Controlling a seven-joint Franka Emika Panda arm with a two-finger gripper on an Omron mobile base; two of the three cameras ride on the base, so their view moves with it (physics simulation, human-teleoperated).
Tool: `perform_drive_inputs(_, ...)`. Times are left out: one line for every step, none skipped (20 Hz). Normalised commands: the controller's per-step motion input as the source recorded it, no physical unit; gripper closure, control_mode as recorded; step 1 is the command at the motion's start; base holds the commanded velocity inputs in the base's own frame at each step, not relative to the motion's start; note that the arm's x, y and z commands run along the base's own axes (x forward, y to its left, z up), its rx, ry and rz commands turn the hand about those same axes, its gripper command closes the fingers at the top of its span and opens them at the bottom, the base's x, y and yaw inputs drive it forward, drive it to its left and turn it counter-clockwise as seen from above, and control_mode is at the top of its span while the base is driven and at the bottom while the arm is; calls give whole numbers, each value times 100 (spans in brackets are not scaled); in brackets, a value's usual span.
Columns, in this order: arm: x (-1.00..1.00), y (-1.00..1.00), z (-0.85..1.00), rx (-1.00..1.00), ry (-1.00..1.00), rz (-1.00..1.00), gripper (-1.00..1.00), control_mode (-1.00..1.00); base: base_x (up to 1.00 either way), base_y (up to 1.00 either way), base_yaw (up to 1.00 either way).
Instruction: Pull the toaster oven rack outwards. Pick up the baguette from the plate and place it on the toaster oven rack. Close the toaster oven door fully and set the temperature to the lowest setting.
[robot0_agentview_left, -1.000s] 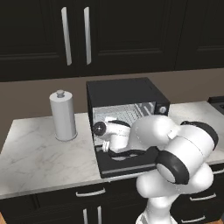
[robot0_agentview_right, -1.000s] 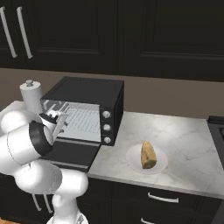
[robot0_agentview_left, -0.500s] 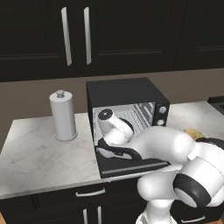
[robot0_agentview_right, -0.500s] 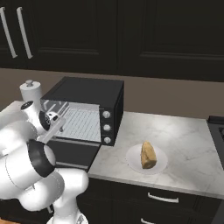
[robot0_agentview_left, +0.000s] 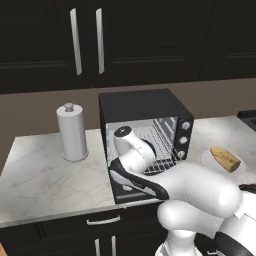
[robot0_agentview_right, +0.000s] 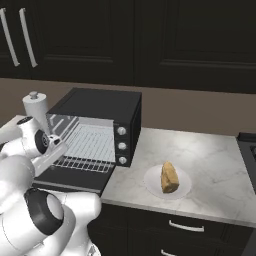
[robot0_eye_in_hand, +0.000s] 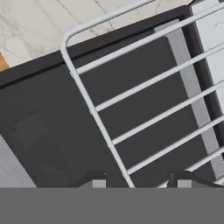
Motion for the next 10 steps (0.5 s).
perform_drive_inputs(-29,0,0,-1,0,-3,-100,-100,0,0,0)
perform_drive_inputs(-21,0,0,0,0,-7,-100,-100,0,0,0)
perform_drive_inputs(-23,0,21,0,0,-10,-100,-100,0,0,0)
perform_drive_inputs(-31,-4,53,0,-7,-11,-100,-100,0,0,0)
perform_drive_inputs(-43,-16,76,0,-15,-12,-100,-100,0,0,0)
perform_drive_inputs(-49,-21,90,0,-17,-13,-100,-100,0,0,0)
perform_drive_inputs(-54,-28,100,0,-20,-14,-100,-100,0,0,0)
perform_drive_inputs(-49,-31,100,0,-18,-16,-100,-100,0,0,0)
perform_drive_inputs(-41,-34,100,1,-16,-18,-100,-100,0,0,0)
perform_drive_inputs(-39,-31,100,2,-14,-20,-100,-100,0,0,0)
